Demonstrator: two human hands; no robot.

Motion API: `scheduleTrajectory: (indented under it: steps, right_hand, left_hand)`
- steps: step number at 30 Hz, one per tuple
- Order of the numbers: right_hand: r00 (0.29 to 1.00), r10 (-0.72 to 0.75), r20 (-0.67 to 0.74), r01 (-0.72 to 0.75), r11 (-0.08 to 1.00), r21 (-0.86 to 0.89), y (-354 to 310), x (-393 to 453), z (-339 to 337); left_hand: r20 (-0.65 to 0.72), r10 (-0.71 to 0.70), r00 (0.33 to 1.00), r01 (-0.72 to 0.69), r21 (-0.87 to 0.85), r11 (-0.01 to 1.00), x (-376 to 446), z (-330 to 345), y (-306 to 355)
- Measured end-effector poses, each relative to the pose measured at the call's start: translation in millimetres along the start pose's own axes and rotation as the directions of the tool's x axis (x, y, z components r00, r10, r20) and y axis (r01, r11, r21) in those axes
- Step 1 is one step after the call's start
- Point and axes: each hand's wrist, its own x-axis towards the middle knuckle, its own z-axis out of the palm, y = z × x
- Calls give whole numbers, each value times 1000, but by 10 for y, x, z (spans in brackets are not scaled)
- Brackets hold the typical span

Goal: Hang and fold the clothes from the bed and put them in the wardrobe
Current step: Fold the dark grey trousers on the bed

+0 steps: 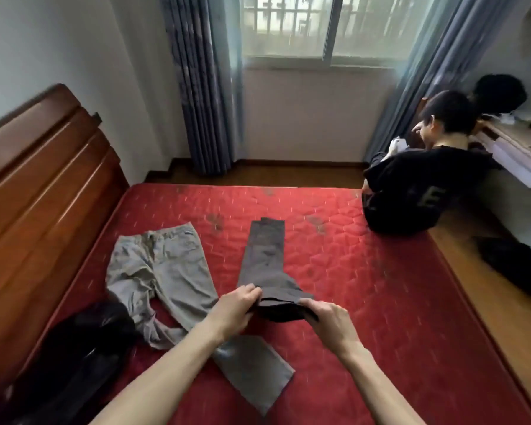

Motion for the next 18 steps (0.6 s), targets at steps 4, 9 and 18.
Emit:
scheduleTrajectory:
  steps: [4, 9, 18]
  right_hand:
    - [972, 69, 225, -63, 997, -34, 73, -607, 464]
    - [919, 92, 384, -72, 995, -68, 58, -1063, 780]
    - [831, 121, 543, -76, 992, -103, 87, -1775, 1408]
  left_hand:
    - [172, -58, 983, 51, 41, 998, -410, 650, 27]
    - [320, -122, 940, 87, 121, 989, -779, 1149, -10]
    - [498, -184, 848, 145, 117, 983, -1337, 2063, -91]
